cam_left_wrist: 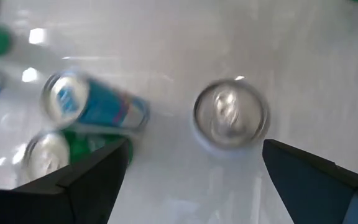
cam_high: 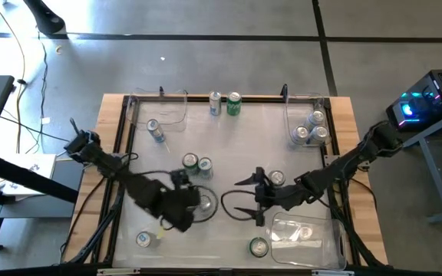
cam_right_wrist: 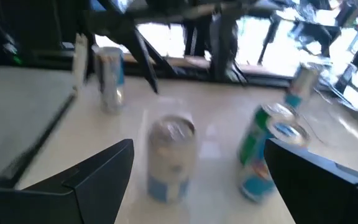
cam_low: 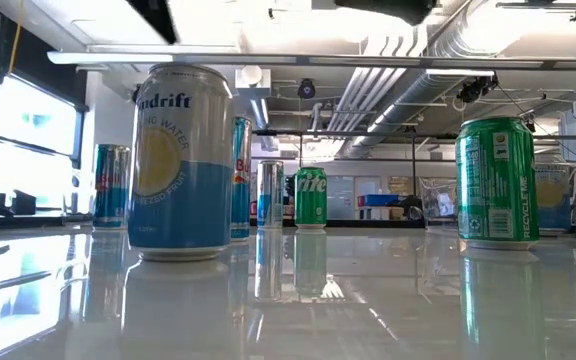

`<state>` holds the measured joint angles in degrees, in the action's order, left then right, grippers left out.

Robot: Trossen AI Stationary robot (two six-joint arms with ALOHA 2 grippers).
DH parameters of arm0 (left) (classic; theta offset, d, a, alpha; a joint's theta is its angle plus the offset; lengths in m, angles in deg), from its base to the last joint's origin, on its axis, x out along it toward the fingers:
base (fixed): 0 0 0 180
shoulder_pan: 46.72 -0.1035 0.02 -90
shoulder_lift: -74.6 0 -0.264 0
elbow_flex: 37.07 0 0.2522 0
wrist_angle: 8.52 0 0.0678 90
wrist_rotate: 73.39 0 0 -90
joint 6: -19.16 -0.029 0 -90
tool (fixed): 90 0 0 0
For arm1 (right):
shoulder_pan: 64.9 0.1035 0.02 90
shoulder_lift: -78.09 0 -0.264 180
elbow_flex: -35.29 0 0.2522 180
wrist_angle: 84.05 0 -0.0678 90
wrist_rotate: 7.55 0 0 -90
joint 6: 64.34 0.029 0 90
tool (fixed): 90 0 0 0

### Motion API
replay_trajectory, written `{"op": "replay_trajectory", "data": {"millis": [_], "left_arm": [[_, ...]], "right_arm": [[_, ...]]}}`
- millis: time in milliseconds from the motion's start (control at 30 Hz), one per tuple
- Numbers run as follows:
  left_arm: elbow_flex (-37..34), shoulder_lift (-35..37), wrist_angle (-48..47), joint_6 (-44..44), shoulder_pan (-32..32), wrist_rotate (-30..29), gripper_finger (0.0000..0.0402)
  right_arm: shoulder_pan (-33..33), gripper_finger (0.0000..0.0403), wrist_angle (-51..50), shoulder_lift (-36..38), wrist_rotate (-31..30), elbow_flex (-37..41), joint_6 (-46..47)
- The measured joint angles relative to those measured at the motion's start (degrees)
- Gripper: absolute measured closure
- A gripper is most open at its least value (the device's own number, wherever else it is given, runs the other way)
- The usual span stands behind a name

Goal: Sort soda cans
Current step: Put the blue soda can into the top right transparent bin

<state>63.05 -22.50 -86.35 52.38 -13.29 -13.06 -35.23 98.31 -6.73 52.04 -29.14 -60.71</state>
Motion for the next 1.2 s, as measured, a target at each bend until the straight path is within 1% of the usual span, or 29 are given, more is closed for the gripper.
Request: {"op": "replay_trajectory", "data": {"millis": [67, 133, 233, 300, 367, 433, 533, 600, 667, 833, 933, 1033, 1100, 1200], "left_arm": [[-2.1, 0.7, -1.2, 5.9, 2.8, -2.6, 0.0037], [-5.3, 1.3, -1.2, 12.6, 5.4, -4.0, 0.0037], [-10.3, 1.6, 0.1, 22.5, 8.8, -4.6, 0.0037], [-14.3, 1.6, 4.0, 27.3, 10.5, -5.7, 0.0037], [-18.6, 1.5, 11.9, 29.4, 11.7, -7.9, 0.0037], [-23.1, 1.5, 21.3, 29.2, 12.7, -11.3, 0.0037], [-29.4, 1.1, 36.2, 26.4, 13.2, -16.6, 0.0037], [-32.8, 0.7, 43.4, 25.1, 12.8, -19.1, 0.0037], [-34.9, 0.3, 48.8, 24.7, 12.0, -19.7, 0.0037], [-36.2, -1.2, 58.9, 20.2, 11.6, -19.6, 0.0037], [-36.1, -2.1, 67.6, 17.6, 11.7, -18.6, 0.0037], [-36.2, -2.5, 73.2, 14.2, 12.3, -18.7, 0.0037], [-36.1, -2.5, 74.0, 13.3, 12.6, -19.7, 0.0037], [-36.1, -2.5, 72.8, 13.1, 12.8, -21.0, 0.0037]], "right_arm": [[0.0, 0.0048, 5.1, -2.2, 0.7, 0.0, -1.0], [-0.4, 0.0048, 9.3, -4.2, 2.3, 0.0, -1.0], [-0.8, 0.0048, 10.1, -6.2, 4.4, -1.3, -1.1], [-1.1, 0.0048, 10.0, -7.5, 4.6, -2.8, -1.1], [-1.2, 0.0048, 10.0, -8.9, 4.6, -4.6, -1.7], [-1.2, 0.0048, 9.8, -10.2, 4.6, -6.3, -2.4], [-1.2, 0.0048, 9.8, -11.5, 4.8, -8.3, -2.7], [-1.2, 0.0048, 9.7, -11.9, 5.5, -9.1, -3.6], [-1.2, 0.0048, 8.7, -12.0, 5.7, -9.5, -4.8], [-1.5, 0.0048, 8.1, -11.6, 5.7, -9.7, -5.6], [-1.8, 0.0048, 7.1, -11.5, 5.7, -9.7, -5.6], [-2.4, 0.0048, 4.7, -11.7, 7.5, -9.8, -4.8], [-2.8, 0.0048, 3.1, -12.2, 10.9, -9.8, -3.5], [-2.8, 0.0048, 2.0, -13.3, 14.0, -9.8, -1.1]]}}
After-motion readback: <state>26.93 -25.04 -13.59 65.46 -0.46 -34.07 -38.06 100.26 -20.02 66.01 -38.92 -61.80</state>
